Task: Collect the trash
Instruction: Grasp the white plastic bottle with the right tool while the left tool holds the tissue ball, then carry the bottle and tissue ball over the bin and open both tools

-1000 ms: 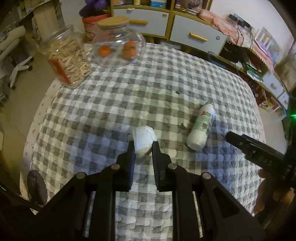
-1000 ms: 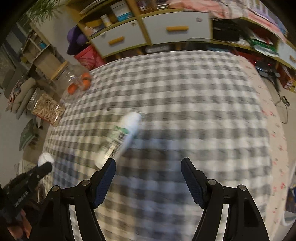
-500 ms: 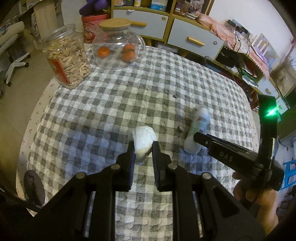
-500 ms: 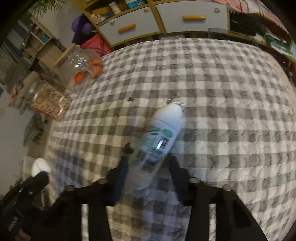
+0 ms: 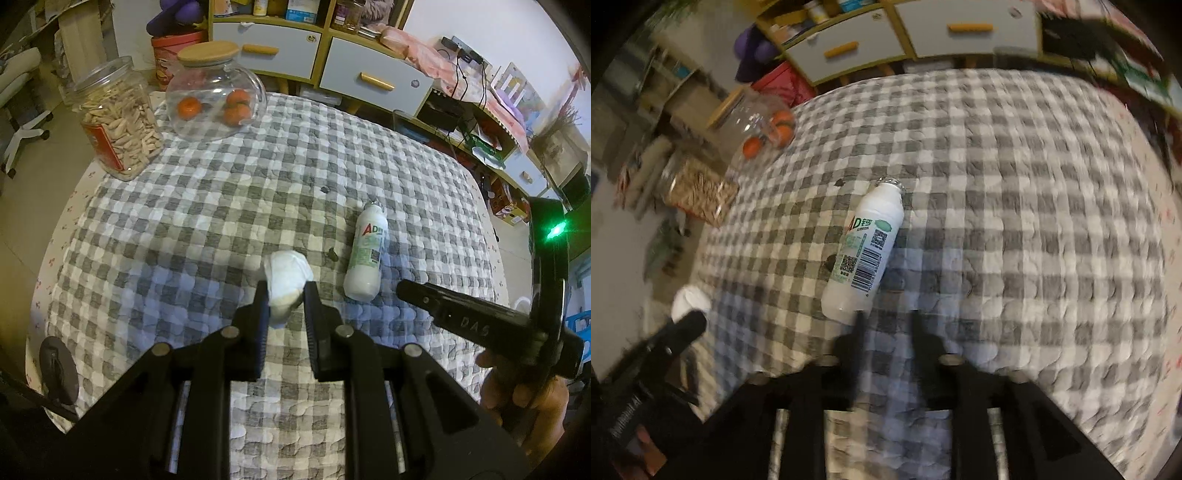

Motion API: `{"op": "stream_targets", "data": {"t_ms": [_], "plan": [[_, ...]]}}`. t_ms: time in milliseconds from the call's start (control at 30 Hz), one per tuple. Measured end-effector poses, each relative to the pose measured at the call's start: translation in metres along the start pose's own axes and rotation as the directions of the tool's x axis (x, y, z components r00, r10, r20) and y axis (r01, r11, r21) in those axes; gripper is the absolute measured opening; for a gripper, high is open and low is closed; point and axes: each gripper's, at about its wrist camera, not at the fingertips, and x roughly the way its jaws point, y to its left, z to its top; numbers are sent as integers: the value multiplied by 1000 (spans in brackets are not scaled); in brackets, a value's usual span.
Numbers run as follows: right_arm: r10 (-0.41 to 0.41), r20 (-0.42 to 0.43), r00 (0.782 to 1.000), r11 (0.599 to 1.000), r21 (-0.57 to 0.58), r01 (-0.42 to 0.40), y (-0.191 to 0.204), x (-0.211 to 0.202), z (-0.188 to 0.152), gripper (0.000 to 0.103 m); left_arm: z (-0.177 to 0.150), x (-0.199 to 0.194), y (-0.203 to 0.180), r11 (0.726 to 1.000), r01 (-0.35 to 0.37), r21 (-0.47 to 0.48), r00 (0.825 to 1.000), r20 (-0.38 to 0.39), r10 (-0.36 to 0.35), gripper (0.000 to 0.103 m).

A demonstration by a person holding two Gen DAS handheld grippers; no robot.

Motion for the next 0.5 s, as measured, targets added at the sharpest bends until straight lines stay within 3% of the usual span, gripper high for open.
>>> {"op": "stream_targets", "data": {"t_ms": [67,300,333,400,500], "plan": [[9,21,1000,1000,18,-10,3,1,2,63,0,-1,2,1000,2,-5,1000,2,-2,20],[23,2,1000,999,27,-23,23,29,11,62,2,0,5,1000,2,-16,1000,1,-2,20],[22,-3,1000,999,26,-22,25,33,11,61,3,-1,5,1000,4,-17,1000,1,-4,20],[27,-26,999,999,19,-27,29,41,9,38,3,-2,4,1000,12,-20,1000,4,-12,20],[33,-33,999,999,-2,-33,29,39,4,38,2,-5,-1,1000,23,-14,1000,9,-23,20]]}}
